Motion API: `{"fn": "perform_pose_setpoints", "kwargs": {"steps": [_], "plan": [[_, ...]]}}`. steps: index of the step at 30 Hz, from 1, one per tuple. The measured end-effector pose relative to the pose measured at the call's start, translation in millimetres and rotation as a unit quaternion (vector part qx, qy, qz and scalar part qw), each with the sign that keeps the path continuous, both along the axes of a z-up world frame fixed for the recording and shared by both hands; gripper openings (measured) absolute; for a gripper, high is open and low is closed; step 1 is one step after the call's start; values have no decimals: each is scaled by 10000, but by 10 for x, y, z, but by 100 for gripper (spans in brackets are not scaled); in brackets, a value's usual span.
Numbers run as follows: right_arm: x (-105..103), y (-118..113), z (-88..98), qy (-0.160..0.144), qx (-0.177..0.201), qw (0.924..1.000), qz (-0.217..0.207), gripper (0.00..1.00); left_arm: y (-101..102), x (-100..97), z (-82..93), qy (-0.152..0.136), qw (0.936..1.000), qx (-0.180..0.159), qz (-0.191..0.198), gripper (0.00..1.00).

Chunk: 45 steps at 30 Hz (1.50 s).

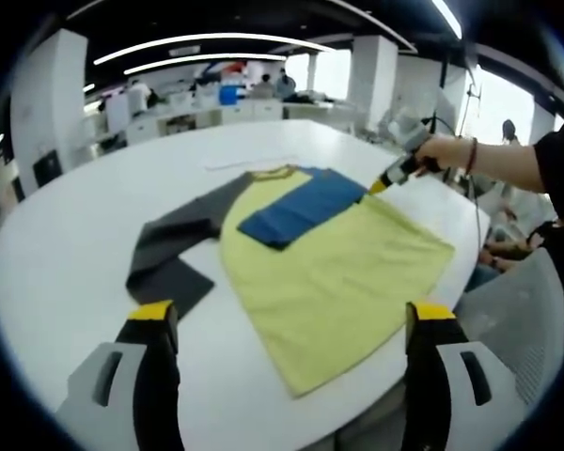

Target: Fold the garment on the visible template until the final outline fits inside the template.

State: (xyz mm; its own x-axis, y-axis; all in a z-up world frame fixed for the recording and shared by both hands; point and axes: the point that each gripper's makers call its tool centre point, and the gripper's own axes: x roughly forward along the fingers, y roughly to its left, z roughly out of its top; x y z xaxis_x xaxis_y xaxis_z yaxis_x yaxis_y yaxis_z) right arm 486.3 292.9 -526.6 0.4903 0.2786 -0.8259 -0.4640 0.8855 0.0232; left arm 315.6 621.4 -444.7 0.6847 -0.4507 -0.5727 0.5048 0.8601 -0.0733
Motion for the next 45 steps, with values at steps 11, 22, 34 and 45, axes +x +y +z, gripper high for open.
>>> {"fn": "perform_pose_setpoints", "kwargs": {"steps": [11, 22, 34, 45], "plan": [[51, 54, -61, -232, 78, 9996, 105, 6, 10, 8, -3, 18, 10000, -72, 65, 96], [44, -76, -75, -287, -4, 9995, -103, 0, 12, 2, -18, 51, 10000, -49, 60, 95], [1, -70, -92, -204, 105, 9997, -92, 0, 8, 1, -23, 60, 10000, -26, 31, 96], [64, -19, -88, -364, 51, 9993, -67, 9, 10, -8, -19, 64, 10000, -10, 5, 95]]}}
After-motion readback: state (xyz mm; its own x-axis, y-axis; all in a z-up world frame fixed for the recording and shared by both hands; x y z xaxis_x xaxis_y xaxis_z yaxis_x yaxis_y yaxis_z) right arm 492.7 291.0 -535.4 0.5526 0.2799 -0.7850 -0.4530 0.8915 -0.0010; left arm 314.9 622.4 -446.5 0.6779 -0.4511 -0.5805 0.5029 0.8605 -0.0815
